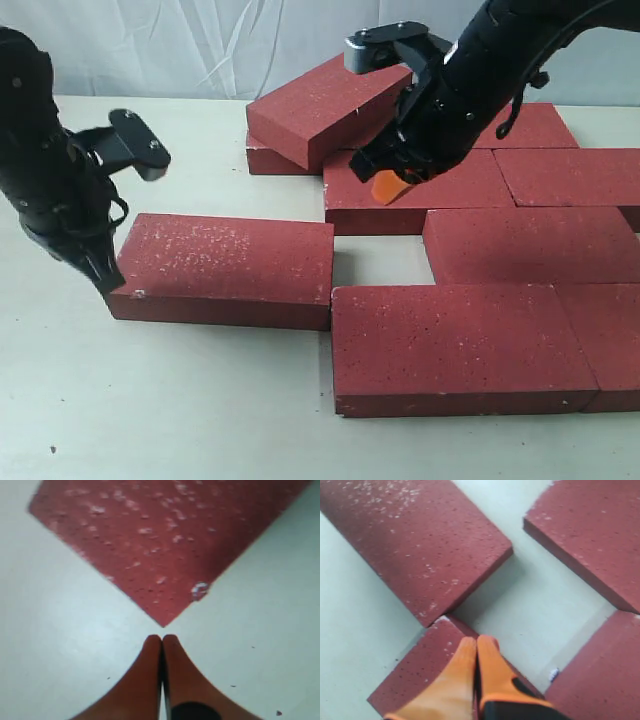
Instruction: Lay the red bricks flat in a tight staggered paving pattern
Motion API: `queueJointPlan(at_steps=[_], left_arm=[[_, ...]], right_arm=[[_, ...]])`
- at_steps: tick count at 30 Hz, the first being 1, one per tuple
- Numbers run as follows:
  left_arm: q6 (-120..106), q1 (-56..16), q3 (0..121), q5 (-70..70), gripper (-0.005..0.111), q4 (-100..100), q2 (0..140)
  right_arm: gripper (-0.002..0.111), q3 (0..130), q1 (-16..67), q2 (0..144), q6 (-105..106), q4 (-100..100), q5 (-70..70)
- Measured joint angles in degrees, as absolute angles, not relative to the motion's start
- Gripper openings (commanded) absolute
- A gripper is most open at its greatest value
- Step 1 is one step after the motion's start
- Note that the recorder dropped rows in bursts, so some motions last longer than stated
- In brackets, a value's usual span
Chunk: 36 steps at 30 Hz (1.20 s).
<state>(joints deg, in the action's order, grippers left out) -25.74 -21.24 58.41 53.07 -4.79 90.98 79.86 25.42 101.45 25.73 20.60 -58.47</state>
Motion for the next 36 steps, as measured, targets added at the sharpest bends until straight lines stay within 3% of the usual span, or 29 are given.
queueJointPlan(at_steps=[5,14,36], left_arm=[[-12.23,-15.87,58.73,48.86,0.0,-9.53,89.93],[-7.75,-5.19,58.73,40.74,0.0,2.4,89.93],[-7.95,-4.08,58.73,38.05,0.0,6.96,101.22]], right_arm=[[-0.001,79.86,32.58,104.37,26.08,21.2,-58.6],[-0.001,79.86,38.61,109.73,27.14,21.2,-58.47],[-0.001,79.86,41.27,115.88,25.47,21.53,-53.03]])
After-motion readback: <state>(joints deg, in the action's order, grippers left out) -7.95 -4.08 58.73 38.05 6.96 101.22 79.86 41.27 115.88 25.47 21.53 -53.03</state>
